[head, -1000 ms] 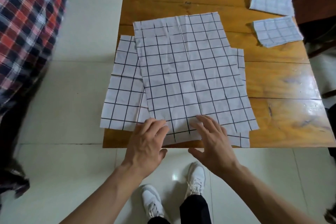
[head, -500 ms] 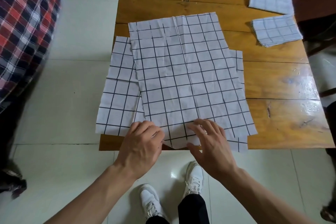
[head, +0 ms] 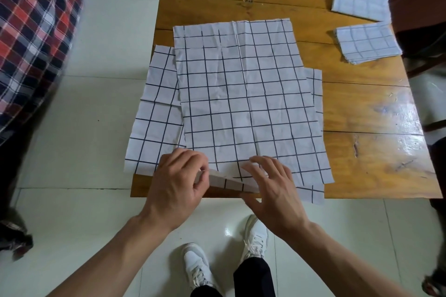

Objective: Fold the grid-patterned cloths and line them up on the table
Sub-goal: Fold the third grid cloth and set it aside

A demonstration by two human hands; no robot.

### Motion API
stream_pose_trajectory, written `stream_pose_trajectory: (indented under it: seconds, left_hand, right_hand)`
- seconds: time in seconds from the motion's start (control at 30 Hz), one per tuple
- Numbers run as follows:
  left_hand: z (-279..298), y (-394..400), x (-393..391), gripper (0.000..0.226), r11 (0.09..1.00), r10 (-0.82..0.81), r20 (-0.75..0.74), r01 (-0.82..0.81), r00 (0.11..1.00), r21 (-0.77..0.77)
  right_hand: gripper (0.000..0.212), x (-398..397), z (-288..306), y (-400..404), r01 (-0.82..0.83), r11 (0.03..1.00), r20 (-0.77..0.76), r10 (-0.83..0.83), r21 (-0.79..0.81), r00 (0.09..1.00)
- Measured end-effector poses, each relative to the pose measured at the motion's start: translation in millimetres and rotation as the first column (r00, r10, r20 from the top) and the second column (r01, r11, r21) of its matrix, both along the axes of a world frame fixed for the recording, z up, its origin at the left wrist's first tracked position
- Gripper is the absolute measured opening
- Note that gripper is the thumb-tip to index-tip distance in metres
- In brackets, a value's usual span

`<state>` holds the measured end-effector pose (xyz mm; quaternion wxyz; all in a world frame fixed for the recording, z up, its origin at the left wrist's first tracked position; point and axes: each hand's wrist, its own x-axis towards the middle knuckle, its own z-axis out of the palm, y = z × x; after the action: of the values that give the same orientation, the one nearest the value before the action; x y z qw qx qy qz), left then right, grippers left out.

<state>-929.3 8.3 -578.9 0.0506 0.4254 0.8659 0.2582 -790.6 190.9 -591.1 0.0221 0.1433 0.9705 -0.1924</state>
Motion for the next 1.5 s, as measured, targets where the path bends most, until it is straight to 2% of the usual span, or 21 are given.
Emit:
stream_pose_trajectory:
  seconds: [0.2,0.37,0.53,0.67,0.87,0.97,1.1,1.37,1.5]
  left_hand:
    - [31.6,-9.7,-11.3,0.015,0.986,0.091,0.115,-0.106,0.989,0.132]
    - [67.9,-21.4,-22.3,0.016,0.975,0.114,0.150,-0.139,0.982,0.175]
    - [94.9,-32.7,-36.5,0.026,0.987,0.083,0.045,-0.088,0.996,0.131]
    - [112.9,-35.7,-44.6,0.015,0.989,0.079,-0.031,-0.074,0.996,0.131]
    - [122.5,-36.0,-59.2,0.014,0.981,0.120,-0.003,-0.119,0.993,0.155]
    - [117.5,-27.1,-66.2,0.014,0.975,0.145,0.028,-0.148,0.989,0.163]
    - [113.0,-11.6,-82.0,0.003,0.966,0.180,0.083,-0.192,0.980,0.174]
    - [122.7,48.6,-141.6,0.007,0.947,0.256,0.166,-0.282,0.952,0.155]
    - [110.9,79.5,-178.4,0.008,0.941,0.288,0.140,-0.307,0.947,0.140]
  right_hand:
    - [0.044,-3.6,21.4,16.6,0.134,0.989,-0.065,-0.131,0.054,0.989]
    - [0.014,-10.6,58.6,26.3,0.156,0.985,-0.116,-0.146,0.077,0.982]
    - [0.011,-19.6,99.5,19.8,0.099,0.994,-0.178,-0.091,0.036,0.980]
    - [0.010,-23.6,128.8,16.8,0.074,0.996,-0.154,-0.065,0.057,0.986]
    - [0.013,-35.6,141.5,32.4,0.128,0.985,-0.134,-0.112,0.114,0.985]
    - [0.012,-45.4,138.0,42.4,0.158,0.984,-0.166,-0.143,0.079,0.976]
    - [0.006,-60.5,133.8,66.5,0.163,0.986,-0.172,-0.158,0.015,0.972]
    - [0.009,-109.6,130.0,122.3,0.229,0.973,-0.172,-0.229,-0.017,0.958]
    - [0.010,-144.6,119.1,151.1,0.228,0.973,-0.177,-0.229,-0.030,0.957]
